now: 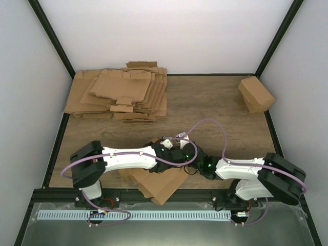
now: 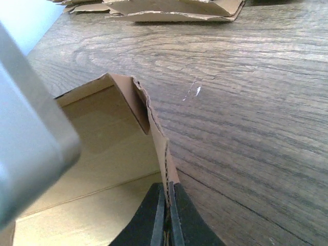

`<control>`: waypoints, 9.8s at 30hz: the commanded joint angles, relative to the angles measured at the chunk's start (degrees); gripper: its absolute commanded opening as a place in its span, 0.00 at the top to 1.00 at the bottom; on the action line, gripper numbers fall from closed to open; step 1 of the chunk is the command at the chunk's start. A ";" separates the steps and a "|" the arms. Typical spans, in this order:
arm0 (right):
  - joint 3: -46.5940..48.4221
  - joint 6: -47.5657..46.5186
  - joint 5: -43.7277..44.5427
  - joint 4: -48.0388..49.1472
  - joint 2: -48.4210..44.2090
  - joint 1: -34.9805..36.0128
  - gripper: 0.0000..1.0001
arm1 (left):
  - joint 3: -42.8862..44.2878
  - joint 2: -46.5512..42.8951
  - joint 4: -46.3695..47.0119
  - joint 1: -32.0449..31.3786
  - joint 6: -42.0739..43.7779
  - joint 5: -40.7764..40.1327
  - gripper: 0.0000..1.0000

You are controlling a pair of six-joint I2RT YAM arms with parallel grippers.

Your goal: Fold the paper box

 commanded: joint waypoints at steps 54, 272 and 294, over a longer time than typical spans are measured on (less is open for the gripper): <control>-8.28 -4.07 2.10 -1.91 -5.43 3.30 0.94 | -3.81 -9.34 20.60 10.70 6.59 43.74 0.72; -13.57 -19.54 -38.26 16.94 -5.71 -21.88 0.21 | -1.72 -1.97 22.38 -2.95 28.46 -8.66 0.96; -15.18 -18.91 -5.06 22.50 -6.28 -13.22 0.38 | -1.68 -1.87 21.76 -3.05 27.96 -8.92 0.96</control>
